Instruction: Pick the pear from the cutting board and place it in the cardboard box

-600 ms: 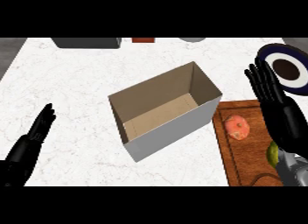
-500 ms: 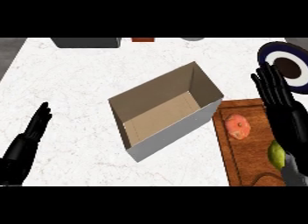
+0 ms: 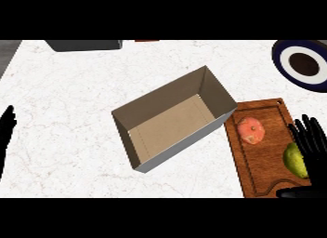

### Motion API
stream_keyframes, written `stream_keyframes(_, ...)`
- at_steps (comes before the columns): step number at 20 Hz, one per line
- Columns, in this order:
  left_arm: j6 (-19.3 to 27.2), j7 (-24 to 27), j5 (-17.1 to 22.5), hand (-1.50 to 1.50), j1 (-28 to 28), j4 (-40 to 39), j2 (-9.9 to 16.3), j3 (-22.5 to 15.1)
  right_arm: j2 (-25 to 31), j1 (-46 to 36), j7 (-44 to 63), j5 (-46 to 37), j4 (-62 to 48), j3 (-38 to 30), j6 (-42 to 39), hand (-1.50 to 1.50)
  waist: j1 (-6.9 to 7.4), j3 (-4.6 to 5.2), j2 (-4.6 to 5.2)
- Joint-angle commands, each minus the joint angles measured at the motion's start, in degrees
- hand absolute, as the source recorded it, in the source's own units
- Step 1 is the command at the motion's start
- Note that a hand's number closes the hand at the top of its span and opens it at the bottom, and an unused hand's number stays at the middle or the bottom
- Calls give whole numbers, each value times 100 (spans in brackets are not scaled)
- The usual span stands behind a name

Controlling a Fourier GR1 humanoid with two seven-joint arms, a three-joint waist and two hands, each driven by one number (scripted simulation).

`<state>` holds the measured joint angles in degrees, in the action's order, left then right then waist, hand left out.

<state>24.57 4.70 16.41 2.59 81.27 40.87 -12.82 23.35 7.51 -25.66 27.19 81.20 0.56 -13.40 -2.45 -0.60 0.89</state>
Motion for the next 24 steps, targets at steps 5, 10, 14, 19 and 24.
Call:
stream_keyframes(5,7,-300,-190,0,-284,-330,111,-24,-287,225,-1670,1312,-2053,-676,-2562,-150,170,-5,-18)
stream_keyframes(10,12,-419,-354,0,-624,-484,-80,-175,688,-249,-2436,23,-3050,-1067,-2512,-150,290,7,-26)
stream_keyframes(14,-75,-531,-350,0,-753,-484,-77,-178,1272,-292,-2779,-1000,-3017,-635,-2348,-150,325,9,-46)
stream_keyframes(19,-15,-499,-478,0,-974,-681,-247,-220,1742,-680,-3046,-1726,-3301,-139,-2326,-150,367,14,-28)
stream_keyframes(24,-198,-477,-473,0,-1041,-735,-174,-150,1904,-1148,-3252,-2502,-3627,461,-1967,-150,452,20,-30)
